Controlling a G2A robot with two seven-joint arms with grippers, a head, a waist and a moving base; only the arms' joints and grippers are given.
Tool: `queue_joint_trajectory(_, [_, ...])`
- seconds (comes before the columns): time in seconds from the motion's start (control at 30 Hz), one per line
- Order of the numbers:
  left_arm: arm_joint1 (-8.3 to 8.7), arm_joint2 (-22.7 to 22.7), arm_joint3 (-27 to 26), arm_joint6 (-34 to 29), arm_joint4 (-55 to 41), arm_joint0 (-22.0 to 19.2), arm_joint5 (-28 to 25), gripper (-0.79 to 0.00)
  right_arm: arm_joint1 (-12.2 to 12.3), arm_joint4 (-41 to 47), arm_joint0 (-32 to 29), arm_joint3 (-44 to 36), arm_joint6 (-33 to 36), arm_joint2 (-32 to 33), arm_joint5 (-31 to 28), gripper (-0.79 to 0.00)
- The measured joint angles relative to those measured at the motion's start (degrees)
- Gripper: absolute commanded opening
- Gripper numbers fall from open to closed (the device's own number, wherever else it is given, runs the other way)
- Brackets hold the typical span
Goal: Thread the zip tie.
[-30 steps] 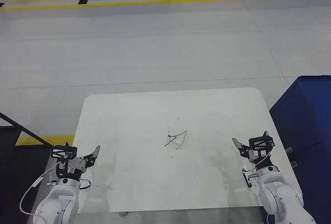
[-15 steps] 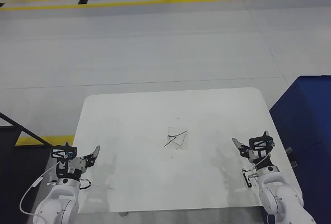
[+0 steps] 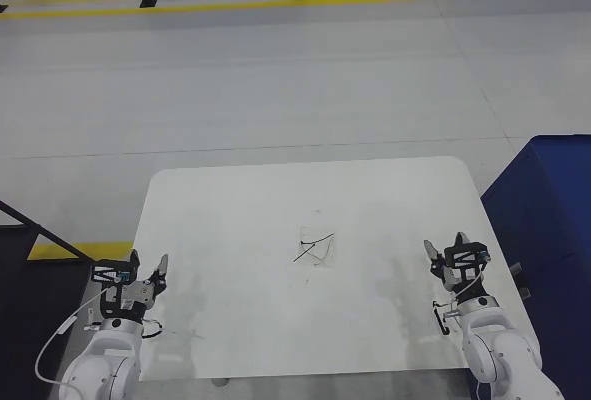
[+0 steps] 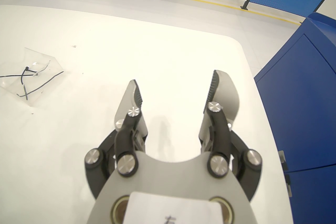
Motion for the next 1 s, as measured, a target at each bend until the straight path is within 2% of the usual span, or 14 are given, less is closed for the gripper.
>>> queue_joint_trajectory(0.77, [0.0, 0.0, 0.0, 0.0, 0.0, 0.0, 0.0, 0.0, 0.0, 0.0, 0.0, 0.0, 0.0, 0.0, 0.0, -0.425])
queue_joint_trajectory(0.8, [0.0, 0.0, 0.0, 0.0, 0.0, 0.0, 0.0, 0.0, 0.0, 0.0, 0.0, 0.0, 0.0, 0.0, 0.0, 0.0])
queue_joint_trajectory(0.9, [0.0, 0.0, 0.0, 0.0, 0.0, 0.0, 0.0, 0.0, 0.0, 0.4, 0.4, -1.0, -0.7, 0.4, -1.2, 0.0])
queue_joint_trajectory(1.0, [0.0, 0.0, 0.0, 0.0, 0.0, 0.0, 0.0, 0.0, 0.4, 0.2, 2.2, -3.1, 3.0, 0.7, -6.4, 0.0])
